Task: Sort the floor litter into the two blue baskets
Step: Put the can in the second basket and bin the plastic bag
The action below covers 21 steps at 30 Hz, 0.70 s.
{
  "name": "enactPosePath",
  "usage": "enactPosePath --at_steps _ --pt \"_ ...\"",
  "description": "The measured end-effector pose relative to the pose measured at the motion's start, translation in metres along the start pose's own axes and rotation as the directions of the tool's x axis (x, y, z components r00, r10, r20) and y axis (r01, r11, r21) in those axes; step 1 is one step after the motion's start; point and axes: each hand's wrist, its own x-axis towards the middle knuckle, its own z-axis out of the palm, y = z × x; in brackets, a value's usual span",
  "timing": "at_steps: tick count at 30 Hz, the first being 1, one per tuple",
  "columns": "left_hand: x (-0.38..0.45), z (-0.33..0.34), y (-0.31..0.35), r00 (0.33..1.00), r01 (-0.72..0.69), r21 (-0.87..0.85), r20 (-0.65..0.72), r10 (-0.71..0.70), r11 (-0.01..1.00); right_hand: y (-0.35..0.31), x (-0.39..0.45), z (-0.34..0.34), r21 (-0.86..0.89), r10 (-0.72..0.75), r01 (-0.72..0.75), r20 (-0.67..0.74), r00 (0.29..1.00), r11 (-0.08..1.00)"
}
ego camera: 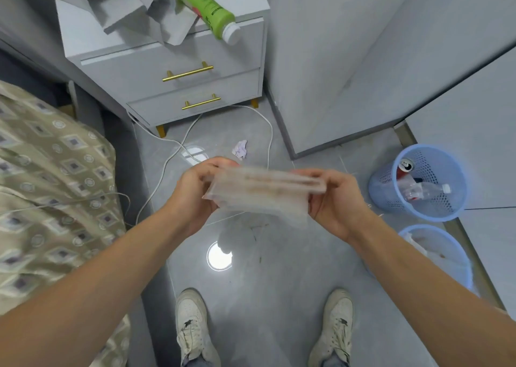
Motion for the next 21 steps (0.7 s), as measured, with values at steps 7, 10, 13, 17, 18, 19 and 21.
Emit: enactPosePath --at_steps 7,10,13,17,18,19,21 --pt "0.011 0.05 -0.01 0.998 -0.035 0.43 0.055 0.013 0.902 0.004 -0.027 -0.047 -0.378 -0.146 0.087 -0.131 0.981 0.922" --pt "0.017 0.09 -0.034 0.992 -0.118 0.487 0.087 0.086 0.866 0.01 -0.047 -0.085 -0.512 -0.321 0.157 -0.25 0.914 0.845" --pt "0.025 0.145 -0.069 0.983 -0.176 0.561 0.149 0.111 0.809 0.02 -0.076 -0.132 -0.579 -0.464 0.196 -0.36 0.81 0.791" --pt "0.033 0.224 -0.132 0.956 -0.198 0.643 0.295 0.0 0.74 0.039 -0.128 -0.214 -0.69 -0.554 0.094 -0.484 0.678 0.718" --pt "0.035 0.242 -0.152 0.944 -0.224 0.679 0.329 -0.016 0.699 0.046 -0.143 -0.236 -0.705 -0.556 0.054 -0.509 0.657 0.708" --pt "0.036 0.26 -0.172 0.932 -0.254 0.71 0.36 -0.029 0.657 0.053 -0.158 -0.258 -0.715 -0.557 0.014 -0.532 0.638 0.699" --pt "0.04 0.294 -0.213 0.91 -0.306 0.735 0.413 -0.042 0.605 0.069 -0.186 -0.3 -0.73 -0.572 -0.034 -0.563 0.596 0.683"
